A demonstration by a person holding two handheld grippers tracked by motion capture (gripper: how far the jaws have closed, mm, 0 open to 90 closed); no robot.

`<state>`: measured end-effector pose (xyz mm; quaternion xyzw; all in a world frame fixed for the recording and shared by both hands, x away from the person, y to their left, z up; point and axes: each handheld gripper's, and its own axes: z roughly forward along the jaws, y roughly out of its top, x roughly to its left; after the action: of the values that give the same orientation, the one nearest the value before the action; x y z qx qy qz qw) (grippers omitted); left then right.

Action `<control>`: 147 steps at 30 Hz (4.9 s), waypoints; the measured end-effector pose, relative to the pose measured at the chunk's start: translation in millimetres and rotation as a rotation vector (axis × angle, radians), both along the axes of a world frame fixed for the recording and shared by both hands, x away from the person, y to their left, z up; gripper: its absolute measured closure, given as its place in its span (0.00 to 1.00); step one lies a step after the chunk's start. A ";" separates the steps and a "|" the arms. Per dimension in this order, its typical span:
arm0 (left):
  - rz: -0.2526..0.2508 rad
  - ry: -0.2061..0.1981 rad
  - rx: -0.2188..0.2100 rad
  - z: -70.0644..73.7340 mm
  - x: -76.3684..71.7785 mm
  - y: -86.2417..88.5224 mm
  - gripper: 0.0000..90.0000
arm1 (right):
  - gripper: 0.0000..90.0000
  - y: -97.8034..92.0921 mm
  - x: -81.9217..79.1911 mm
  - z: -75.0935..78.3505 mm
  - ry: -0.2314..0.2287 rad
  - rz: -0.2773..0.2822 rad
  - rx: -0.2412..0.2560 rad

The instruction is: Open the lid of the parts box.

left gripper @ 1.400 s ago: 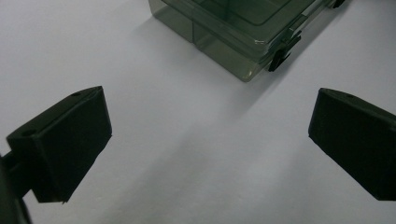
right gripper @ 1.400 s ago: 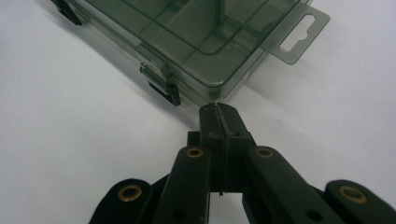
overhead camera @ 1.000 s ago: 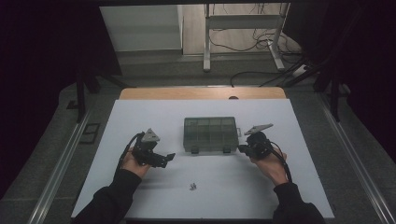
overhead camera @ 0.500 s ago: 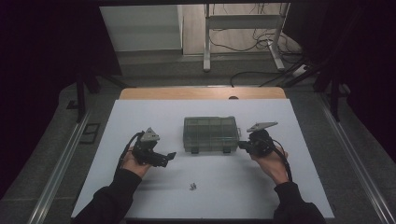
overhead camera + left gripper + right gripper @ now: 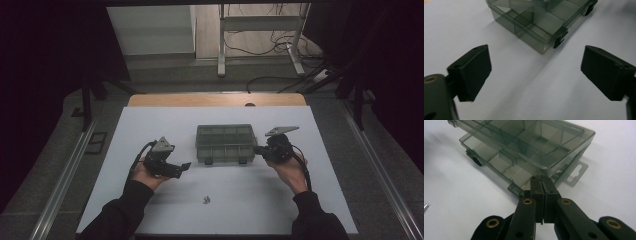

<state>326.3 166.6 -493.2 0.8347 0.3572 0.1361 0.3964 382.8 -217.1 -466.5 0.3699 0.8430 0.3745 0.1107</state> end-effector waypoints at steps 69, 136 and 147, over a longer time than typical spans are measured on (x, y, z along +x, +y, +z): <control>-0.032 0.022 -0.005 -17.9 30.9 -44.4 0.99 | 0.99 11.7 62.1 28.0 -0.069 -0.040 0.066; -0.039 0.035 -0.014 -17.8 32.6 -42.9 0.99 | 0.99 17.7 117.8 -8.3 -0.022 -0.132 0.044; -0.039 0.036 -0.013 -17.7 32.6 -43.0 0.99 | 0.99 19.6 118.6 -12.3 -0.011 -0.129 0.023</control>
<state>358.9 123.6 -510.9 0.8412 0.3489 0.1108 0.3980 501.4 -197.5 -478.8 0.4229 0.8123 0.3782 0.1349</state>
